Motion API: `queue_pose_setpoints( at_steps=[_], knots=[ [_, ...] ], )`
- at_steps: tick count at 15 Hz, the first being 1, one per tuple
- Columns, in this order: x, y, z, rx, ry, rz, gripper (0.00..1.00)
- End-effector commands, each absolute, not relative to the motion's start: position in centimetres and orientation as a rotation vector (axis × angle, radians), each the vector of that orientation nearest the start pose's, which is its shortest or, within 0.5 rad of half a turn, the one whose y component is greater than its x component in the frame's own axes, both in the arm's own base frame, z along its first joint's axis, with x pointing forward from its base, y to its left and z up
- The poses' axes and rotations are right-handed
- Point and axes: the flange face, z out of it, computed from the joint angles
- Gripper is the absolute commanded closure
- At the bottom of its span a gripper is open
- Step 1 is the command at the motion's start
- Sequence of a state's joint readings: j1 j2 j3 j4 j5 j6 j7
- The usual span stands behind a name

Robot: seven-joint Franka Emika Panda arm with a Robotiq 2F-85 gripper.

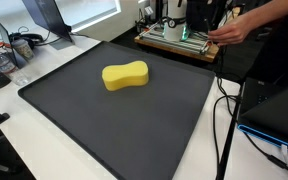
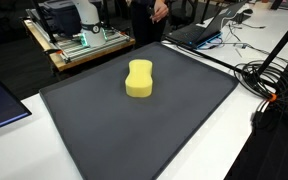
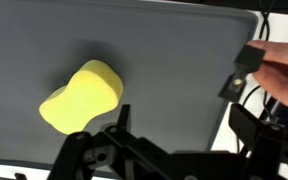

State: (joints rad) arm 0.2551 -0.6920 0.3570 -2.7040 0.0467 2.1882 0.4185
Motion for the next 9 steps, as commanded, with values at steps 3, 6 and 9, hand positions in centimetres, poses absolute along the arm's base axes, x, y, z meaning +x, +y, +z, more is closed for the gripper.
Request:
queue_pose_setpoints(
  at_steps=[3, 6, 9],
  knots=[
    [27.6, 18.7, 43.7, -3.069, -0.372, -0.315, 0.0],
    [28.0, 19.1, 44.6, -3.033, -0.415, -0.289, 0.21],
    [28.0, 22.5, 47.0, -2.997, -0.444, -0.304, 0.44]
  ],
)
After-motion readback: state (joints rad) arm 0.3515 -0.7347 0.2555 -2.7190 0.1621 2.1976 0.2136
